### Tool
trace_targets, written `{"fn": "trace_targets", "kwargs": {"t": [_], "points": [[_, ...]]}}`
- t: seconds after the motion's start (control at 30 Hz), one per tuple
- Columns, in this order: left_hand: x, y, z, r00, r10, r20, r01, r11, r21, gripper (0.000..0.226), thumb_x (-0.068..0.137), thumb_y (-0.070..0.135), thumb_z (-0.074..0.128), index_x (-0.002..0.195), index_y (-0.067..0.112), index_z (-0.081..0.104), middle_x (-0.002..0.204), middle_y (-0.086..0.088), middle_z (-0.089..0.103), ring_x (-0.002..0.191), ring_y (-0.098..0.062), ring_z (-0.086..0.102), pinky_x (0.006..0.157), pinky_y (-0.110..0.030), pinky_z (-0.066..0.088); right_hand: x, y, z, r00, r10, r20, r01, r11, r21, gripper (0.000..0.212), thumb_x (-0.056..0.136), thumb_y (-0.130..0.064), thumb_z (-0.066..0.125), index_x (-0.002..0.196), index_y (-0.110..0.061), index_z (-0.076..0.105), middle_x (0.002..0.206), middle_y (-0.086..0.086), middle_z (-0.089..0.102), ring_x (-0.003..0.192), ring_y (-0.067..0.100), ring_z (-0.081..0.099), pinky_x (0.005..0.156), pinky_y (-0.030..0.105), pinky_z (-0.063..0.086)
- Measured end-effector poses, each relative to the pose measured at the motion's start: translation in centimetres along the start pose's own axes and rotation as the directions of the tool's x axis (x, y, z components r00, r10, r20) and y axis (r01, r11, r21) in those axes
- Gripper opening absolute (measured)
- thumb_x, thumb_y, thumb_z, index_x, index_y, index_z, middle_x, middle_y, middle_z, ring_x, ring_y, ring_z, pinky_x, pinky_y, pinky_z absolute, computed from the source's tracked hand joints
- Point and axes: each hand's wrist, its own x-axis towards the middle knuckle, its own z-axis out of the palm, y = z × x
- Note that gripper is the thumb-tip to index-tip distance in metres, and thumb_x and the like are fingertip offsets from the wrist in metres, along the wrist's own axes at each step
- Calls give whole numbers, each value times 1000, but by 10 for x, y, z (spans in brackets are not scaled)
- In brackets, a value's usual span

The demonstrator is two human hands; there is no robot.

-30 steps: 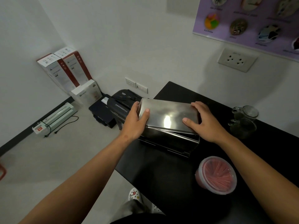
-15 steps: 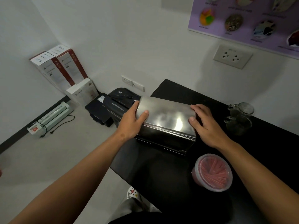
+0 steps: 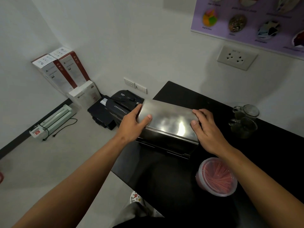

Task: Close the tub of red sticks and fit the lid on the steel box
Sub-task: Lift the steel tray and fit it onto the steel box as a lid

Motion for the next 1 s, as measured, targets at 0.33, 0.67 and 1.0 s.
{"fn": "trace_targets", "kwargs": {"t": [0.33, 0.67, 1.0], "points": [[-1, 19, 6, 976, 215, 20, -210, 925, 317, 74, 101, 57, 54, 161, 16, 41, 171, -8, 35, 160, -27, 24, 129, -43, 19, 3, -25, -14, 992, -74, 102, 90, 982, -165, 64, 100, -68, 33, 152, -32, 42, 171, 1, 24, 158, 26, 19, 123, 47, 24], [3, 36, 36, 915, 373, 152, -391, 735, 555, 66, 106, 55, 35, 154, 14, 51, 164, -11, 47, 155, -35, 33, 129, -53, 12, 16, -23, -12, 983, -55, 173, 94, 969, -228, 56, 108, -52, 40, 159, -28, 38, 170, -2, 28, 160, 20, 10, 124, 42, 18], [-39, 67, 55, 953, 245, -179, -234, 969, 81, 24, 95, 47, 67, 89, 25, 71, 87, 15, 68, 83, -3, 64, 73, -16, 51, 1, -6, -29, 968, 197, 154, -227, 951, 211, 110, 75, -84, 62, 164, -33, 21, 163, -14, 31, 145, 5, 35, 117, 32, 31]]}}
